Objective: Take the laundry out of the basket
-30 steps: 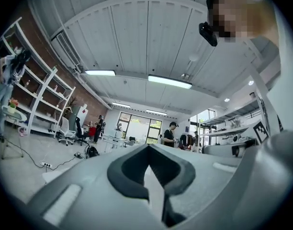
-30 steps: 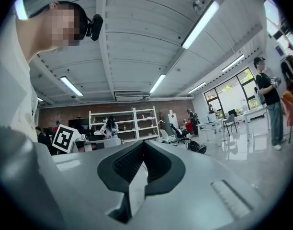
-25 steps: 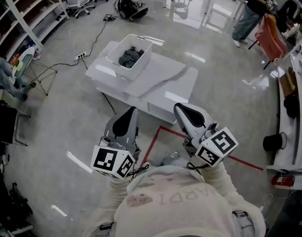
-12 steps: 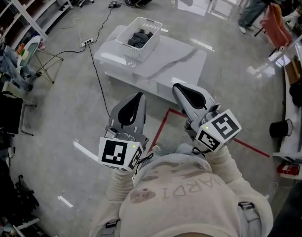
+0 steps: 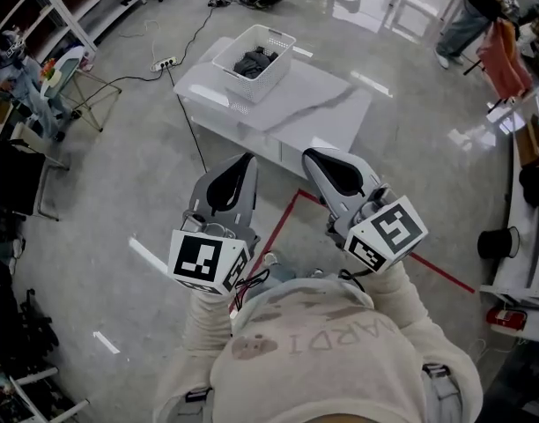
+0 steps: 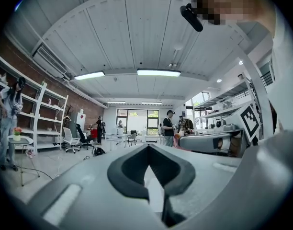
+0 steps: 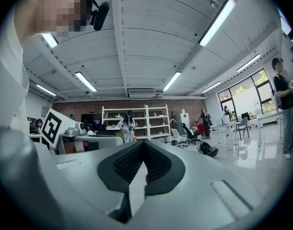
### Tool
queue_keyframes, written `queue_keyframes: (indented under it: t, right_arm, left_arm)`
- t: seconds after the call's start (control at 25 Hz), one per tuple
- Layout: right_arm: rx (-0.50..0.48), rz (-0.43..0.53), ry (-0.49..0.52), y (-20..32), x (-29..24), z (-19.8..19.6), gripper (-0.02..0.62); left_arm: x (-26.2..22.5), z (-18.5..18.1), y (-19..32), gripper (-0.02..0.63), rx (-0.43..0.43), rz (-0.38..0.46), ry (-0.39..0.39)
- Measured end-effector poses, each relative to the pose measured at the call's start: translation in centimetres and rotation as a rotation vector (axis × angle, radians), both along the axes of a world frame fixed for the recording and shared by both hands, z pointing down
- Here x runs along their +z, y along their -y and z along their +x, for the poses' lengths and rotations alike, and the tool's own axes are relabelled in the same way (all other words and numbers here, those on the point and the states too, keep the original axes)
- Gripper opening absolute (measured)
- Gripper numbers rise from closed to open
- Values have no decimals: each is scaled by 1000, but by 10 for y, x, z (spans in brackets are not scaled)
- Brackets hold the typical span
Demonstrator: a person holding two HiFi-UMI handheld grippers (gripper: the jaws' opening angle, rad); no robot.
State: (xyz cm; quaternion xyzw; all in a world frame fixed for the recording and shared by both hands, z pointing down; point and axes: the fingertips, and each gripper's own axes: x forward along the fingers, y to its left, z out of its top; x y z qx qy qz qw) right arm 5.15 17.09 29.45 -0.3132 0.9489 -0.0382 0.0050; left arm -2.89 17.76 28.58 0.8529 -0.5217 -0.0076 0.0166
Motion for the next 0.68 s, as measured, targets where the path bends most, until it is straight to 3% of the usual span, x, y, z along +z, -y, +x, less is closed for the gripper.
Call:
queue_keyframes:
  t: [0.32, 0.68]
  right_arm:
    - [-14, 14, 9, -6, -9, 23, 28]
    - [-22, 24, 16, -10, -12, 22, 26]
  left_arm:
    - [-7, 30, -6, 0, 6, 7, 6]
    - [-7, 30, -6, 0, 12, 24, 5]
